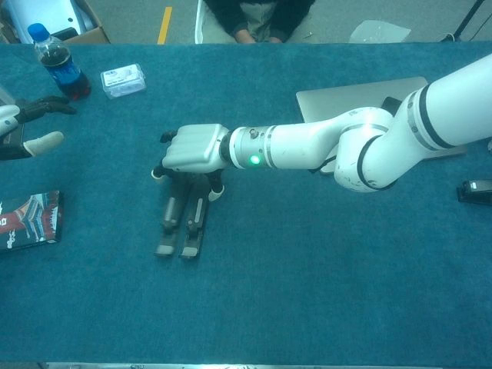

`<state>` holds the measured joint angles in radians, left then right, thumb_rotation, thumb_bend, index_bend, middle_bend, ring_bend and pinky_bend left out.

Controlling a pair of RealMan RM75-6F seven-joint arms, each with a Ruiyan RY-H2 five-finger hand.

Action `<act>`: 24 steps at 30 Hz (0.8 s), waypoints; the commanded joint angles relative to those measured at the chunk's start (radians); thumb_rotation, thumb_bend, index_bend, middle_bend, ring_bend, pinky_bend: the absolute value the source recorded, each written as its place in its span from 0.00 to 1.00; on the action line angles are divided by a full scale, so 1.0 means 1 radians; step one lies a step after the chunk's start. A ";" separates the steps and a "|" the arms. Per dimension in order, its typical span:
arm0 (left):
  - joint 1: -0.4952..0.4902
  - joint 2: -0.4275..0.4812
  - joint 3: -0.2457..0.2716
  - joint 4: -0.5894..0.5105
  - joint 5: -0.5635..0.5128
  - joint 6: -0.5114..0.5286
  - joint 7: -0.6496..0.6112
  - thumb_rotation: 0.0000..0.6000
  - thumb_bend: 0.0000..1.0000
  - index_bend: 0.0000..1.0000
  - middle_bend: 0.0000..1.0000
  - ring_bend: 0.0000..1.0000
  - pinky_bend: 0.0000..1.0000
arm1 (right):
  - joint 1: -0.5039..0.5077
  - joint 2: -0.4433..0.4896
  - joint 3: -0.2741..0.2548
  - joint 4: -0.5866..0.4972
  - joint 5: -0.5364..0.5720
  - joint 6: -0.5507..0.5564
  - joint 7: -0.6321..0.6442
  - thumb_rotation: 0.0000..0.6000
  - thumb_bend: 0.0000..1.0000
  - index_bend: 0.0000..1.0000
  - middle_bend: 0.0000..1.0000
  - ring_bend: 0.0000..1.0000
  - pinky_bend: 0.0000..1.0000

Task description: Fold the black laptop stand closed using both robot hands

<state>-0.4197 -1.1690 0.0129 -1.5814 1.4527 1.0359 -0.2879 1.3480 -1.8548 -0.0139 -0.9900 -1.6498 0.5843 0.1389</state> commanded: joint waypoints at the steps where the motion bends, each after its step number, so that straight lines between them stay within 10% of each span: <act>1: -0.001 0.000 0.000 -0.002 0.001 0.000 0.002 0.20 0.28 0.09 0.00 0.00 0.00 | -0.005 0.002 -0.003 -0.001 -0.004 0.009 0.004 1.00 0.15 0.25 0.60 0.33 0.02; 13: -0.002 0.002 -0.001 -0.010 0.002 0.001 0.010 0.20 0.28 0.09 0.00 0.00 0.00 | -0.018 0.015 -0.016 -0.015 -0.015 0.027 0.010 1.00 0.15 0.27 0.60 0.34 0.03; 24: -0.006 0.008 -0.004 -0.021 0.010 0.005 0.030 0.20 0.28 0.09 0.00 0.00 0.00 | -0.087 0.102 0.023 -0.133 0.055 0.078 -0.079 1.00 0.15 0.00 0.09 0.00 0.04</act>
<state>-0.4254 -1.1604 0.0092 -1.6029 1.4620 1.0418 -0.2592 1.2848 -1.7745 -0.0048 -1.0953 -1.6183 0.6432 0.0865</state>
